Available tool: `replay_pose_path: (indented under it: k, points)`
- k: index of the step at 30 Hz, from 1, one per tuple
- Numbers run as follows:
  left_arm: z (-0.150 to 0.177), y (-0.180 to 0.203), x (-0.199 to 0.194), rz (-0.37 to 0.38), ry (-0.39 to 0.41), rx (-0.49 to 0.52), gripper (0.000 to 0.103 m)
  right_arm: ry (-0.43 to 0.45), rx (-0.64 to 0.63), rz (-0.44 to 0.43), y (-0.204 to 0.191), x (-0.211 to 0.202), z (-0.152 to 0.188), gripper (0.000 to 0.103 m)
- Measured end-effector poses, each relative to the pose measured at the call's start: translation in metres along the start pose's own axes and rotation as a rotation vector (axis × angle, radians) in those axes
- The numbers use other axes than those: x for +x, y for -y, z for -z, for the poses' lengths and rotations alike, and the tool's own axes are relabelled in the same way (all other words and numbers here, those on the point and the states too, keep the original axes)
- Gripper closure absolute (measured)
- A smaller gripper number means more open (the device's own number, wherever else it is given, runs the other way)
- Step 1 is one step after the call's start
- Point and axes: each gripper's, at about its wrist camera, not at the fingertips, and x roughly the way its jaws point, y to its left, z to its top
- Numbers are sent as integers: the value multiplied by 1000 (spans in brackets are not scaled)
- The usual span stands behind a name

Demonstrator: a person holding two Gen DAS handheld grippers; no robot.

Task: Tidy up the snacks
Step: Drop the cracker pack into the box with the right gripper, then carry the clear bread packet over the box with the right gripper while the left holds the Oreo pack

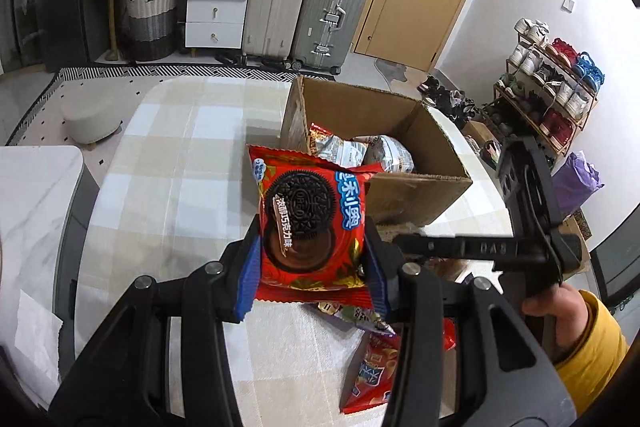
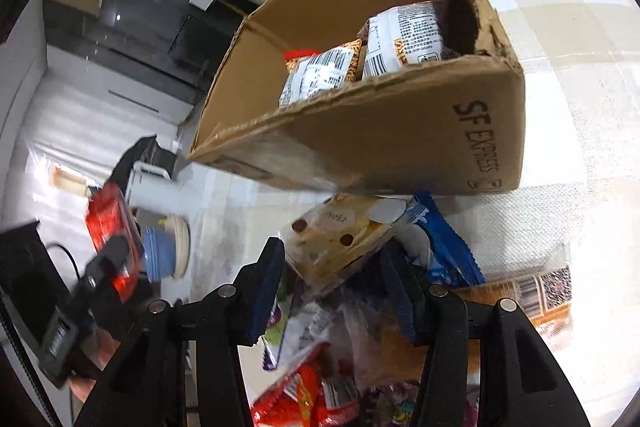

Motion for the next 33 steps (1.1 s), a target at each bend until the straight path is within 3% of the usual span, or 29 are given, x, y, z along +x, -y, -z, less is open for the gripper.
replay_pose_path:
  k: [2,4,10,24,33]
  points:
    - [2,-4,1,10,-5,-8,61,8,10,0,1,0,-1,55]
    - [3,-7,0,12,-7,-11,61,8,6,8,-4,3,1,66]
    - [9,-7,-2,17,-1,-17,61,50,17,-18,-8,1,10,78]
    - [14,12,-23,5,20,7,61,156,-35,-165,-27,-55,50,87]
    - [12,30,-33,4,27,39,61,183,-77,-184,-34,-85,63,88]
